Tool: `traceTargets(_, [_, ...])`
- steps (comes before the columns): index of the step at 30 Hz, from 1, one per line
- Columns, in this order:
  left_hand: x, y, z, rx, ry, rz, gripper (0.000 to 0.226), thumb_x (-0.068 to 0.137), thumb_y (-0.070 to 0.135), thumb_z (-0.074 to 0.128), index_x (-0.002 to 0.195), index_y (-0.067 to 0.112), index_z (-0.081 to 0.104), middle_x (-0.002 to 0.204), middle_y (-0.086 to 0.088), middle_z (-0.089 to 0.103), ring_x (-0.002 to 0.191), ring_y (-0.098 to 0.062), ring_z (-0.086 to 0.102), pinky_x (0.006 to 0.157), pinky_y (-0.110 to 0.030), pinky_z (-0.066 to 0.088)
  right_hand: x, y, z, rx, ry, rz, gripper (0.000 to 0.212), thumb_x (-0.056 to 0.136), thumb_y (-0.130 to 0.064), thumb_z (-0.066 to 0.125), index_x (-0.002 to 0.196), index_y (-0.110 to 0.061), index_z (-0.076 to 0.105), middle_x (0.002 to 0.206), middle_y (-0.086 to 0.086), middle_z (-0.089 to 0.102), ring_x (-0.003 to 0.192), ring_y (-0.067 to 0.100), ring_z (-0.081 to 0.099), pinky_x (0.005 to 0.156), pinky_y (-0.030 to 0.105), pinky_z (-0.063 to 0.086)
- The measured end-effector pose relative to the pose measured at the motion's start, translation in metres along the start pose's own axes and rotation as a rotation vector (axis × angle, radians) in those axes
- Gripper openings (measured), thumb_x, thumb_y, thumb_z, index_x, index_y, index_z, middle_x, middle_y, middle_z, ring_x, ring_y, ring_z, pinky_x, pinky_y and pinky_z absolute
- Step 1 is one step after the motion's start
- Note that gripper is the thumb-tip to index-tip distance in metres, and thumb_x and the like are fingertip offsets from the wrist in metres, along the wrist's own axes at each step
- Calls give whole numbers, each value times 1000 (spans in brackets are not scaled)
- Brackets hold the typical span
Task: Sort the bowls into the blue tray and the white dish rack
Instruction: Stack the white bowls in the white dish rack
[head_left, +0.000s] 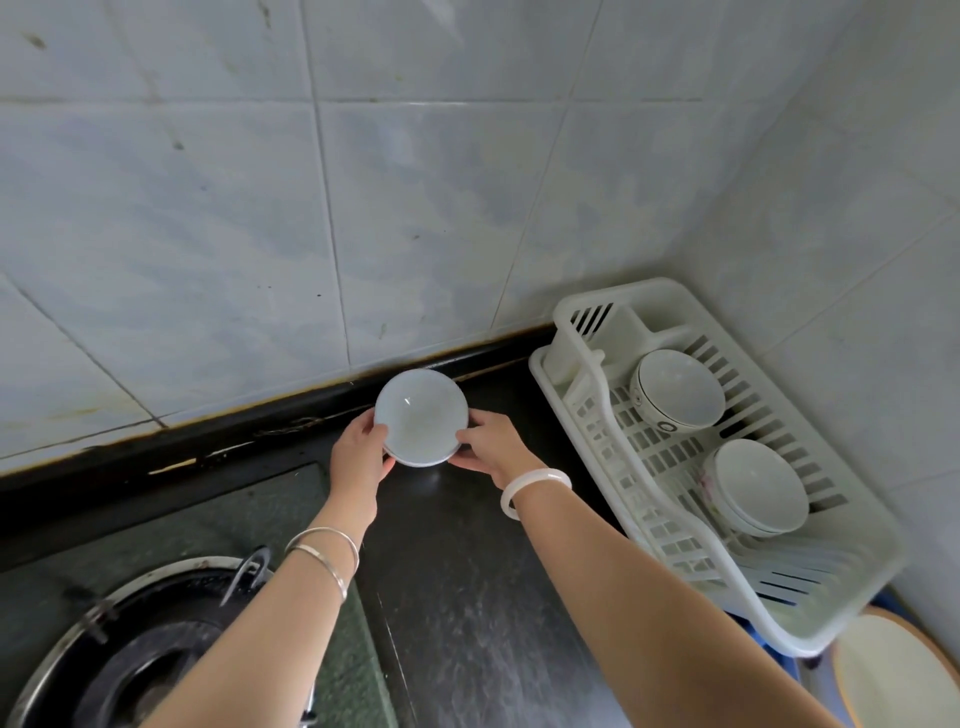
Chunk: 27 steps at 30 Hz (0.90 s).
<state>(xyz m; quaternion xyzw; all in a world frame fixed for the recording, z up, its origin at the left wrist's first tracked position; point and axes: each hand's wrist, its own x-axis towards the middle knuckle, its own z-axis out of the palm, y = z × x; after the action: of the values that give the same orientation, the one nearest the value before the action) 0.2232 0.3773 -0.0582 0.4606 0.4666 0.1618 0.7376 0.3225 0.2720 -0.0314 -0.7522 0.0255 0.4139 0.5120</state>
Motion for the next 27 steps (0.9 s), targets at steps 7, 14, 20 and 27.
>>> traceTargets(7, [-32, 15, 37, 20, -148, 72, 25, 91, 15, 53, 111, 30, 57, 110, 5, 60, 110, -20, 57, 72, -23, 52, -33, -9, -52, 30, 166, -102, 45, 88, 0, 56, 130, -15, 54, 121, 9, 62, 103, 25, 65, 80, 37, 59])
traceTargets(14, [-69, 43, 118, 80, -383, 209, 15, 91, 24, 55, 102, 34, 57, 99, 18, 61, 100, -10, 60, 75, -24, 52, -81, -33, -140, 158, 324, -188, 44, 86, 4, 55, 129, -6, 56, 127, 14, 59, 91, 27, 69, 61, 24, 60])
traceTargets(20, [-86, 44, 183, 232, -516, 194, 11, 94, 26, 49, 104, 25, 54, 97, 5, 60, 95, -16, 59, 69, -23, 51, -103, -26, -197, 266, 440, -195, 42, 85, 6, 54, 125, -4, 58, 107, 14, 66, 77, 19, 67, 60, 25, 60])
traceTargets(27, [-87, 31, 235, 490, -616, 48, 31, 97, 18, 44, 125, 9, 52, 111, -13, 56, 103, -32, 58, 84, -40, 53, -103, 5, -232, 362, 520, -75, 33, 87, 8, 52, 119, -1, 57, 123, 19, 58, 98, 30, 64, 76, 33, 56])
